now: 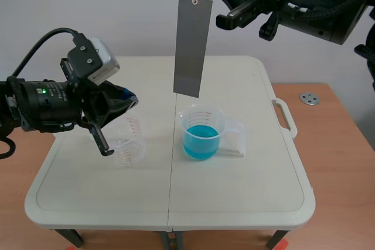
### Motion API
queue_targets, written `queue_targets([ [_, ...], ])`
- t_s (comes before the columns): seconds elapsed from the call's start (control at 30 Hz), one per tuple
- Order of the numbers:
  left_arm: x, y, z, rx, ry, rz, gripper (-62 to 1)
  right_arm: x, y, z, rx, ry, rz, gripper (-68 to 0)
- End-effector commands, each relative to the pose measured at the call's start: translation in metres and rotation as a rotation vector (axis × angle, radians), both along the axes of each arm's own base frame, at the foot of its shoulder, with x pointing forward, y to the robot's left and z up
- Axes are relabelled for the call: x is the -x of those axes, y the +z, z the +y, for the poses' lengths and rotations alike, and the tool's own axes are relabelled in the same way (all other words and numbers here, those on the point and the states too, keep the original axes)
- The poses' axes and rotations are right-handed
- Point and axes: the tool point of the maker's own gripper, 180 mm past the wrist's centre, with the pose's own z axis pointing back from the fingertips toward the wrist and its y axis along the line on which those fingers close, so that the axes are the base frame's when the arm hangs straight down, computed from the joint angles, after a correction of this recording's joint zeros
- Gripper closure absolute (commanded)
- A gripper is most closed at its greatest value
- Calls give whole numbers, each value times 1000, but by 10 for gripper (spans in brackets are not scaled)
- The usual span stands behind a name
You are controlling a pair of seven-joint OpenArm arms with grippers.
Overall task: Hold the metal plate by the orange handle, dip it into the blue solution, take it out and point at it, then put the plate back in the beaker on the left.
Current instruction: 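Raise the plate and point at it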
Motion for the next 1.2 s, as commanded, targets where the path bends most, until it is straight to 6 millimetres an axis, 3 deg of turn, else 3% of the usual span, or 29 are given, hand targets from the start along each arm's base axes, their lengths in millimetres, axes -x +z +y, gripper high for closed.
queue_targets([
  [0.0, -6, 12, -6, 23, -3, -36, -12, 2, 14, -2, -20, 8, -44, -13],
  [0.3, -13, 20, -23, 34, -11, -73, -12, 2, 14, -2, -19, 8, -43, -13],
  [0.83, -13, 20, -23, 34, -12, -73, -12, 2, 13, -1, -15, 8, -40, -13],
  [0.97, -9, 14, -17, 29, 2, -66, -12, 2, 13, -1, -15, 8, -39, -13],
  [1.17, 10, 7, 13, 19, 70, -77, -12, 2, 13, -1, -15, 8, -39, -13],
])
